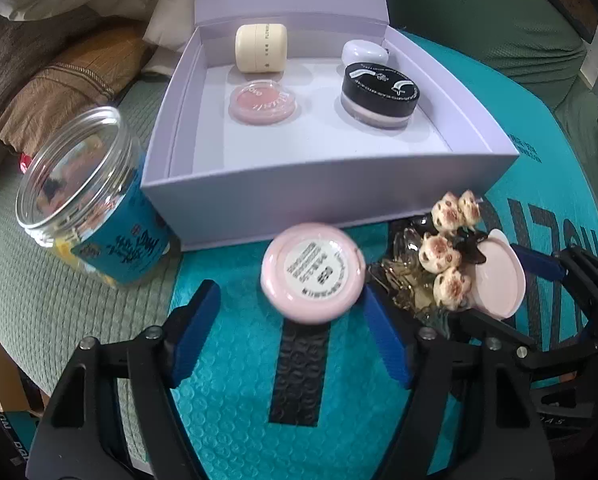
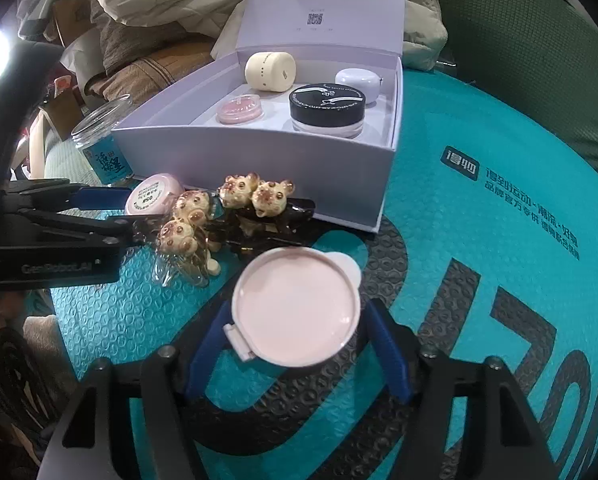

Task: Organize objects
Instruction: 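Grasp the pink cushion case with the right tool while the left tool grasps the pink round compact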

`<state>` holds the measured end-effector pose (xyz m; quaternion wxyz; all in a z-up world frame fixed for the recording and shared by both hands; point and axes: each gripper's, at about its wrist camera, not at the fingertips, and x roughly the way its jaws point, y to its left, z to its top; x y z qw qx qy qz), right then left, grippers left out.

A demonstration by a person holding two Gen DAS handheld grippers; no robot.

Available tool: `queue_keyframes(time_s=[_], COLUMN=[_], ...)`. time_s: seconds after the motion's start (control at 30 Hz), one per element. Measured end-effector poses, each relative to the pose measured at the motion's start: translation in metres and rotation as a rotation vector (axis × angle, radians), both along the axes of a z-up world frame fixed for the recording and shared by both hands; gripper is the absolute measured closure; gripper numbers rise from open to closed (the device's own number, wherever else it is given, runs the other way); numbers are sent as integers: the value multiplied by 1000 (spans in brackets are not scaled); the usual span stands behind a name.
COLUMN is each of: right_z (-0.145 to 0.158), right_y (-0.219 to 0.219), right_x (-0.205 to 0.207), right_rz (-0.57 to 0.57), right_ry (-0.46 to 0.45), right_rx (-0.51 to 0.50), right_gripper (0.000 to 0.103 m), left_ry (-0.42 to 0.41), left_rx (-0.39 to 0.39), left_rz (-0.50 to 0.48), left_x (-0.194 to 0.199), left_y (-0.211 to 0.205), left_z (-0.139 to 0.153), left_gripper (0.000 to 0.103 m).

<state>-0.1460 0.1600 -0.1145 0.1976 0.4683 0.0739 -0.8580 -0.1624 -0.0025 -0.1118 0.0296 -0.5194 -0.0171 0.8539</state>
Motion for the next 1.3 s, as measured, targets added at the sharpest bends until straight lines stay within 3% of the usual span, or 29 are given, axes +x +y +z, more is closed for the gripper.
queue_keyframes(time_s=[0.1,0.17,0.33,0.7,0.83,1.1,1.3], right_z=[1,1,3,4,6,4,2], right_y=[2,4,11,28,32,39,36], right_x=[1,3,9,41,48,55,56], right_rz=[4,5,4,41,45,45,57], right_ry=[-2,2,-11,-24,-31,-26,-5], right_rx=[-4,-1,-3,23,27,14,19], right_gripper=[40,40,40,39,39,39,31], left_ry=[1,5,-6,-78,-70,-63,-38], left_rx=[-10,-15,-22,87,60,86,72], left_rz=[-5,-21,-44,-73,-99,-97,-73], left_x=[-2,-2,7,50,68,82,80], left_y=[6,10,18,31,40,50,53], left_z=[-1,0,2,6,6,5,4], left_gripper=[43,53,53,54,54,54,52])
